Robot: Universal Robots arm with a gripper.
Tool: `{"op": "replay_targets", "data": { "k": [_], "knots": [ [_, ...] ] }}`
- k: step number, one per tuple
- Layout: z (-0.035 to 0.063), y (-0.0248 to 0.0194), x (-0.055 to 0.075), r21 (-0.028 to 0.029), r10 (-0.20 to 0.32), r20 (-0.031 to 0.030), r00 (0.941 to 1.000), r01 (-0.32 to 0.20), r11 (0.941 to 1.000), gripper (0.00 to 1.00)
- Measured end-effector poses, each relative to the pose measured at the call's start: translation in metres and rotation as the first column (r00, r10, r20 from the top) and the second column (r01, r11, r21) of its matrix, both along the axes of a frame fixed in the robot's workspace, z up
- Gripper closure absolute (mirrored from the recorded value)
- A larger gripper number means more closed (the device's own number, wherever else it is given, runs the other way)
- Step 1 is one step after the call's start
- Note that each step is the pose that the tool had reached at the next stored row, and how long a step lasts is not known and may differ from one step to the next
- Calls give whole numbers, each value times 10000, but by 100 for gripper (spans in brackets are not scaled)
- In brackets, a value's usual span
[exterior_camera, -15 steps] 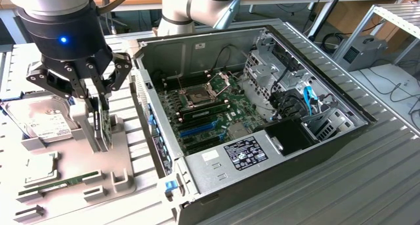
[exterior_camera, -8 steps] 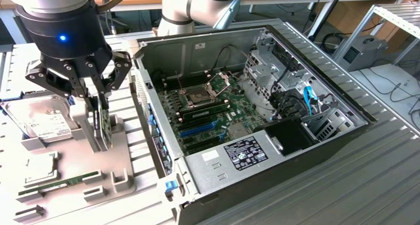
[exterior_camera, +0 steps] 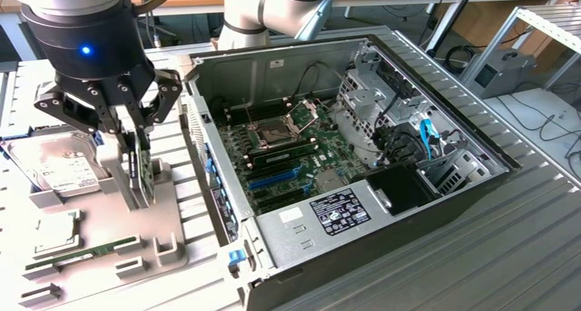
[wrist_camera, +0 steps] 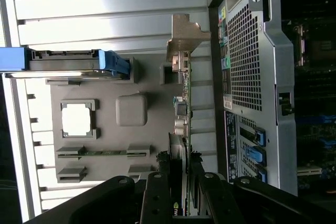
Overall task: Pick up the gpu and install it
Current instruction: 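Pick up the gpu and move the gpu toward the slot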
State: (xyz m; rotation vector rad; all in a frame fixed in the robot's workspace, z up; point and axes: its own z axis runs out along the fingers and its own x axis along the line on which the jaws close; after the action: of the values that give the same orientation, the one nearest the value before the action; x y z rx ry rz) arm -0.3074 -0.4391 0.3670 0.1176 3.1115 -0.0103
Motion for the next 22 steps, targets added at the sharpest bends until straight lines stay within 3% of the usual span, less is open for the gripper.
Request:
{"op": "replay_targets", "data": {
  "k": [22],
  "knots": [
    [65, 0, 0, -1, -1, -1, 10000, 1, 10000, 74]
  ]
}}
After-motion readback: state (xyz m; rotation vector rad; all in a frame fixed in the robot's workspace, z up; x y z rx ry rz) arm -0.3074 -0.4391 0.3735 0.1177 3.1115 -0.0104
